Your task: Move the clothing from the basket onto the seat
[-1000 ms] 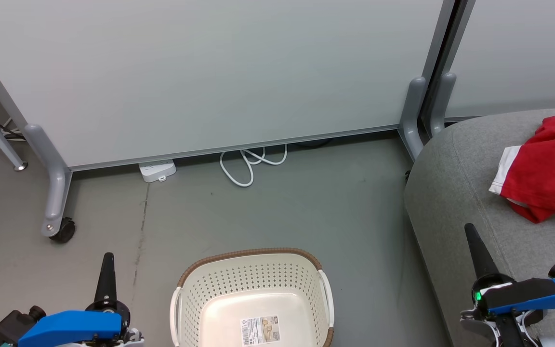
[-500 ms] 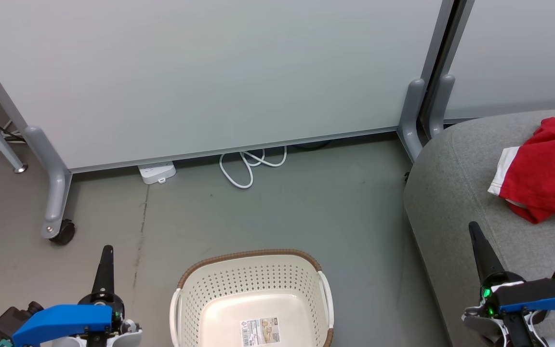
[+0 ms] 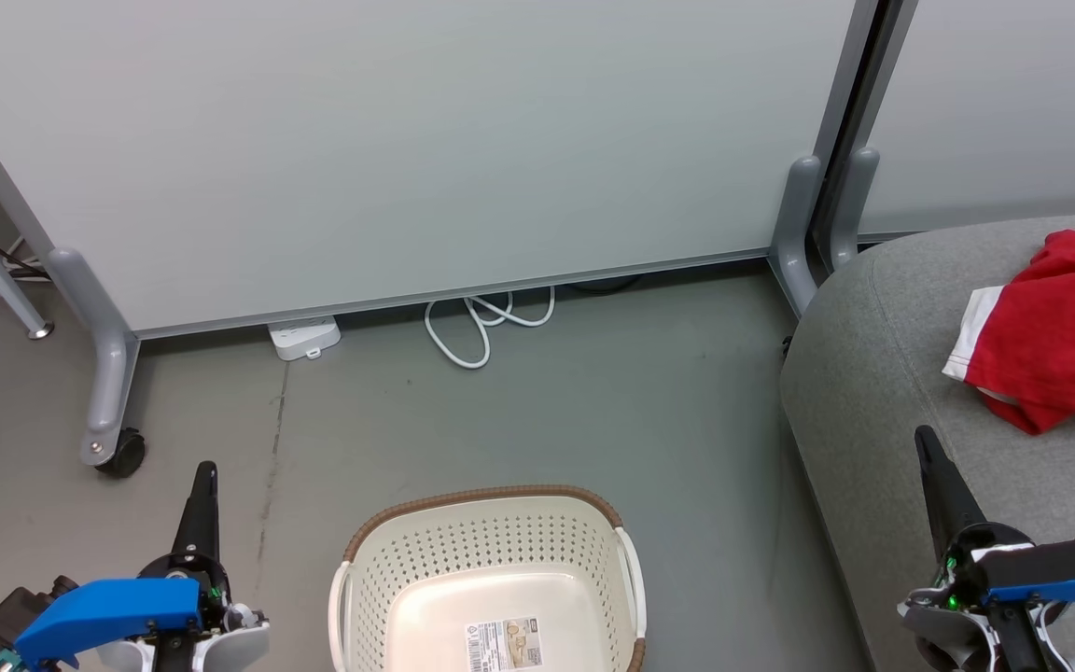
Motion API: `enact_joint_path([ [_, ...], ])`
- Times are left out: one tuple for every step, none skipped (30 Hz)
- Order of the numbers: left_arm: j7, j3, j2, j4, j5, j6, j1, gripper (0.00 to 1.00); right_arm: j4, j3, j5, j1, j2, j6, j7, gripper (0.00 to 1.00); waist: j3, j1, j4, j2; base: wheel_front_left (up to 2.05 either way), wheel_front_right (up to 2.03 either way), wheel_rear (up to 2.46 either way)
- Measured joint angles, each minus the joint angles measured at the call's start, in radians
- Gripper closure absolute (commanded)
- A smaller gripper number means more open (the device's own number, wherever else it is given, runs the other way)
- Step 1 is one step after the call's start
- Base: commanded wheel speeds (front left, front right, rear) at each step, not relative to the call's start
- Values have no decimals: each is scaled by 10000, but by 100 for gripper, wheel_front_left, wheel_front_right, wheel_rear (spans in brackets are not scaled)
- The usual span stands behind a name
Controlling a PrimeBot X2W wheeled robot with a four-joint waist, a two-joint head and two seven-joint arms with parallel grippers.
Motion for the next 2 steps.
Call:
enact_joint_path([
  [35, 6, 0, 0, -69, 0, -10, 100, -6, -8, 73, 0, 0, 0, 27, 100, -4, 0, -1, 0, 0, 0, 0],
  [44, 12, 0, 0, -127, -2, -27, 100, -10, -12, 148, 0, 0, 0, 35, 100, -7, 0, -2, 0, 0, 0, 0],
])
